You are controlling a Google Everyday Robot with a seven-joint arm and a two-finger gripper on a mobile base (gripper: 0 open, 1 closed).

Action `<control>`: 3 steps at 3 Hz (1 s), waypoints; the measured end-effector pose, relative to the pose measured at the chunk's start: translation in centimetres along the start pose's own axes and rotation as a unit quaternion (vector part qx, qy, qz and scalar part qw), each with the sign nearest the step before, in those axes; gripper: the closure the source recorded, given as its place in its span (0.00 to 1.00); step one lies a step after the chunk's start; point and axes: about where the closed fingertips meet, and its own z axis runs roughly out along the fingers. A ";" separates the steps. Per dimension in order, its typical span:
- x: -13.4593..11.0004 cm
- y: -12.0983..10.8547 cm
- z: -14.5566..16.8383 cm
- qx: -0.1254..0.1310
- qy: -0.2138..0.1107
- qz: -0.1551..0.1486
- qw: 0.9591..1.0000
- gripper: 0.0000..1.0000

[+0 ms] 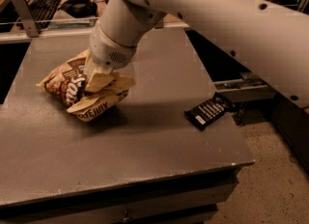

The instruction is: Move brown chip bag near rxbar chocolate

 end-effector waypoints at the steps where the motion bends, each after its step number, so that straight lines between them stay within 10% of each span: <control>1: 3.8 0.0 -2.0 -0.011 0.026 -0.019 0.999 1.00; 3: 13.0 0.4 -7.2 -0.033 0.085 -0.027 0.995 1.00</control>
Offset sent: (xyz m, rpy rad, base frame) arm 0.0447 -0.1420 -0.0157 -0.1870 -0.0348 0.0932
